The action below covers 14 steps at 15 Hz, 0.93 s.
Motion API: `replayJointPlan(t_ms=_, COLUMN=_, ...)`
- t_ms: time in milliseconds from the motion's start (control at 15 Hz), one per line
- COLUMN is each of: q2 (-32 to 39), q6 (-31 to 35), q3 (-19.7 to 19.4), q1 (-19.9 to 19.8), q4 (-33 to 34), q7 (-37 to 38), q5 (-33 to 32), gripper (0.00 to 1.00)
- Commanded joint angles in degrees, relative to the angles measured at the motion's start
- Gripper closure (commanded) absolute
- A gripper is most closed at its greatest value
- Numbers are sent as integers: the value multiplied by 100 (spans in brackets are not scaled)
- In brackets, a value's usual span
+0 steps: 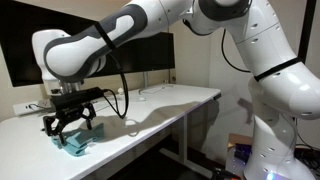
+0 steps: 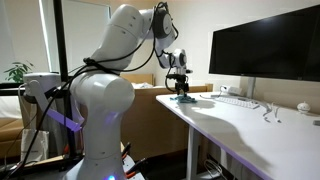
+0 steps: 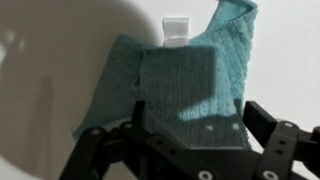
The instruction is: Use the blue towel to wipe the desk
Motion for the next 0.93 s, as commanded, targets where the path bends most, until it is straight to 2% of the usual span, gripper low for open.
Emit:
replayJointPlan(t_ms=0, q2=289, q6=-79, q3=-115, q1=67, q4=211, q7=-289, q5=371, gripper=25)
replayJointPlan(t_ms=133, q2=405, q6=-154, q3=-161, q1=103, q4=289, q7=-248, q5=490, gripper=32)
replayJointPlan(t_ms=733, q2=402, q6=-324, q3=-350, q1=405, q4=509, q7=-60, q5=387, gripper=90)
replayJointPlan(t_ms=800, q2=406, q6=-369, q3=-356, q1=419, q4=526, q7=-78, q5=396, gripper=48)
replayJointPlan(t_ms=867, q2=408, q6=-414, q3=-363, q1=434, q4=545, q7=-78, q5=388, gripper=51)
